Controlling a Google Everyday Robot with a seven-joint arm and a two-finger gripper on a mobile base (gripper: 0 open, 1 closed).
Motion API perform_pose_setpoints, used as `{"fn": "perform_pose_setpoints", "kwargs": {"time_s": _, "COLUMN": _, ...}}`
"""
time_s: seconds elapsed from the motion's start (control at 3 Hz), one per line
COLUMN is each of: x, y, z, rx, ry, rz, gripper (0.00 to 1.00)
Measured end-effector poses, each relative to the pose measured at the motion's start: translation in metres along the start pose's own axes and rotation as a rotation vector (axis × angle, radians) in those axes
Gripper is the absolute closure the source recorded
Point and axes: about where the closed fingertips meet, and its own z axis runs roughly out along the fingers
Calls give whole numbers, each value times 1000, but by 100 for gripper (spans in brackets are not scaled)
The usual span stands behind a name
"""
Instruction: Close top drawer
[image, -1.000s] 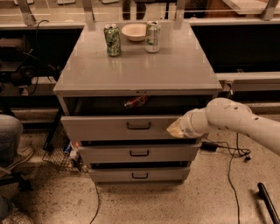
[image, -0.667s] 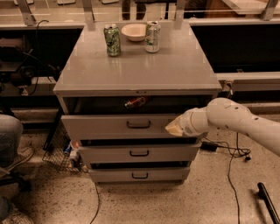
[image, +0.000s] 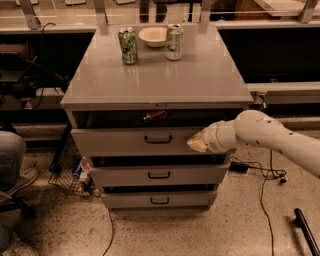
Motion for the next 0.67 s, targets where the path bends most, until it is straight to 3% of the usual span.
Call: {"fn": "perform_pose_setpoints", "kwargs": {"time_s": 0.67, "x": -7, "y": -6, "z": 4, "rx": 7, "ry": -45, "rz": -2, "gripper": 100}}
